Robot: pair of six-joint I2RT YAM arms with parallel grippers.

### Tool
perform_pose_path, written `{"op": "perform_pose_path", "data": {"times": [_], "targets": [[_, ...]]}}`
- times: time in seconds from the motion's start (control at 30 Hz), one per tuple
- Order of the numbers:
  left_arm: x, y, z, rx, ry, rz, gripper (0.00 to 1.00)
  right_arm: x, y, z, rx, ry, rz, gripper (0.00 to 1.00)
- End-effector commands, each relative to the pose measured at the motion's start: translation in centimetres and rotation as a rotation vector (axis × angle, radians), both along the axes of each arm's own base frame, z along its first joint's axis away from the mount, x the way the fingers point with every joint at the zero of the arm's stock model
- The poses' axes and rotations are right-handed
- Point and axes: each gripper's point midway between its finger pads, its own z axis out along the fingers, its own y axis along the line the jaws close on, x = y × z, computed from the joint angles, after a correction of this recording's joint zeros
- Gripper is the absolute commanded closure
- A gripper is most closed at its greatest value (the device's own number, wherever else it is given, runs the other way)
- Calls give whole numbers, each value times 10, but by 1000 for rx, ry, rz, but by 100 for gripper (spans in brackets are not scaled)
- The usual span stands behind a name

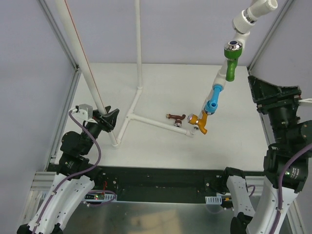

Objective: Install the water faucets
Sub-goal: Adjust the adaptor at the center of the board, then pick up the water faucet from the center of the board.

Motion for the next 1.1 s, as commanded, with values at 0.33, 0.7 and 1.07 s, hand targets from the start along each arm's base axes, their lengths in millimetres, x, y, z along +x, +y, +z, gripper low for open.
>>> {"op": "perform_pose_path", "data": {"times": [0.33,0.7,1.07], "targets": [[-3,-45,-93,-126,383,-173,100,0,-14,-176,-36,407,-89,35],[-23,-93,-90,-82,427,-382,100,-4,-19,-304,15,869,-91,35],[-54,-88,-57,-77,406,-460,37,-37,-2,-420,149,1085,-43,35]]}}
